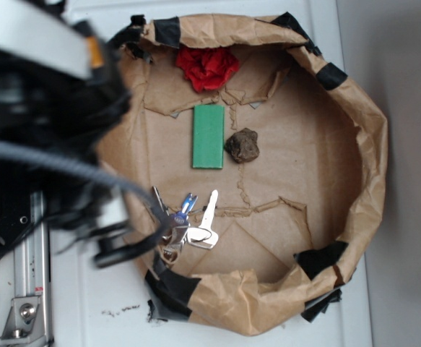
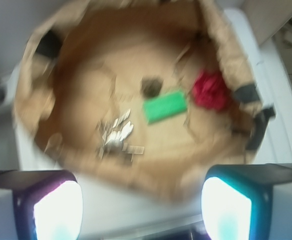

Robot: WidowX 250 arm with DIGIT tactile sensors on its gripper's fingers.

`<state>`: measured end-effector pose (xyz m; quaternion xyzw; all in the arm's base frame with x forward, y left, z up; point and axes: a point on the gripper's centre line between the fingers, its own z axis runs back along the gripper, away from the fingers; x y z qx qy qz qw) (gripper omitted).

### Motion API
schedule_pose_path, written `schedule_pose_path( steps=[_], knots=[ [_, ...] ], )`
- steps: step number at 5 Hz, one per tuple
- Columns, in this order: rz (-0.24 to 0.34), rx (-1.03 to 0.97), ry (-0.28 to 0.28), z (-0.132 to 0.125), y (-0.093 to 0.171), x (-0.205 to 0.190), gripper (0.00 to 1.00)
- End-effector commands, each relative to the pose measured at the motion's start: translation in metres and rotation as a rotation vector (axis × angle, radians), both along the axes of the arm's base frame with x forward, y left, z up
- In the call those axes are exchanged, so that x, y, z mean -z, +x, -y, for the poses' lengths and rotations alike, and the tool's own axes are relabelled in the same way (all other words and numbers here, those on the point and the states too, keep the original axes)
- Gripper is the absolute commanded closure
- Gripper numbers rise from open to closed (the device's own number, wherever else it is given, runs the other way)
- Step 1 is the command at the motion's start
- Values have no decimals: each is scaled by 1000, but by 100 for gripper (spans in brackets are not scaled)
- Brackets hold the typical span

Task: Grab the green block.

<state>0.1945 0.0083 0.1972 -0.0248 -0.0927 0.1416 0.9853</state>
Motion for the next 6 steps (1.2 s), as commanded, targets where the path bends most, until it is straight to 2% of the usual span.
schedule_pose_path(
  steps=[1,4,5,6],
  knots=[
    [25,-421,7,-5,41,54,0],
    [25,-421,7,-5,41,54,0],
    [29,-573,161,-19,48,104,0],
    [34,-594,97,-20,51,141,0]
  ],
)
